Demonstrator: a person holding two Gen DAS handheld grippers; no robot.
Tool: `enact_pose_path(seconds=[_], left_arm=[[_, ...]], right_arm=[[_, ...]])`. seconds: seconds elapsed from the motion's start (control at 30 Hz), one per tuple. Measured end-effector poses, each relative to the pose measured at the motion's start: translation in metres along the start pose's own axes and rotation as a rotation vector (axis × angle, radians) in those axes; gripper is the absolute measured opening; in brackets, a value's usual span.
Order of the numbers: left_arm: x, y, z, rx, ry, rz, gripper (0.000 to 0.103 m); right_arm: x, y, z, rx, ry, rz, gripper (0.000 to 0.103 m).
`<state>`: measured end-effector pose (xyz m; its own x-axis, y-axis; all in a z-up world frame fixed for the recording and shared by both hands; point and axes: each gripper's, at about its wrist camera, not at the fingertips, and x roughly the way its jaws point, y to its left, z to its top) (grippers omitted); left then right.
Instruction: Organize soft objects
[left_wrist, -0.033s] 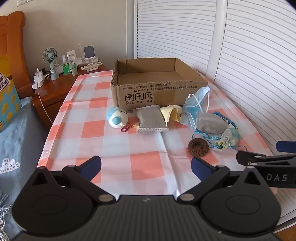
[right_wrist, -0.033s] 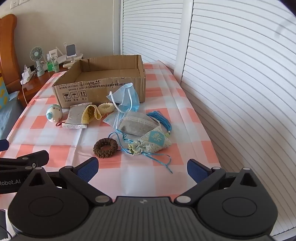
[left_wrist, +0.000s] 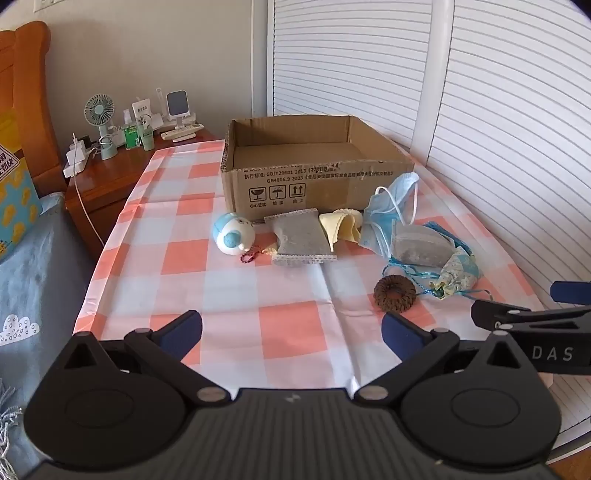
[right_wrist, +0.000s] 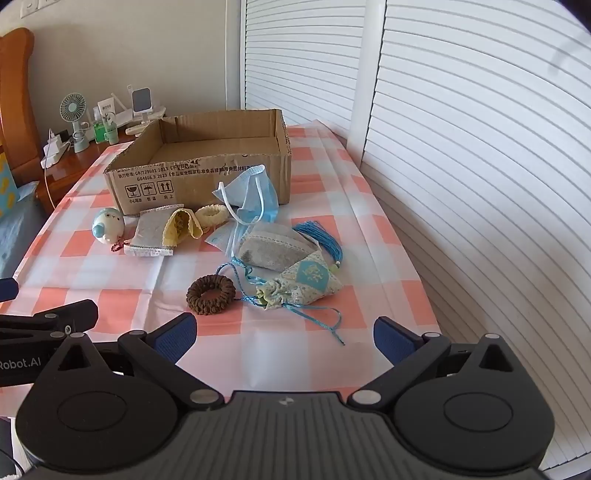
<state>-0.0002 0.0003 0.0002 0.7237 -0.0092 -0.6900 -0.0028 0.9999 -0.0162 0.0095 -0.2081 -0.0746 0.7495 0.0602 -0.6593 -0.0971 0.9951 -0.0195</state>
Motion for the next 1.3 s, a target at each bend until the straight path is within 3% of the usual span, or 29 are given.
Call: enact_pose_path(seconds=[0.47,1.3], left_arm=[[0.002,-0.013,-0.001,0.003,0.002,0.017,0.103],[0.001,-0.002,-0.001,-0.009,0.004,0.001,0.103]], right_arm=[[-0.001,0.0,0.001,-0.01,-0.006,-0.006,0.103],[-0.002,0.0,0.001,-0.011,-0.01,-0.012,0.103]])
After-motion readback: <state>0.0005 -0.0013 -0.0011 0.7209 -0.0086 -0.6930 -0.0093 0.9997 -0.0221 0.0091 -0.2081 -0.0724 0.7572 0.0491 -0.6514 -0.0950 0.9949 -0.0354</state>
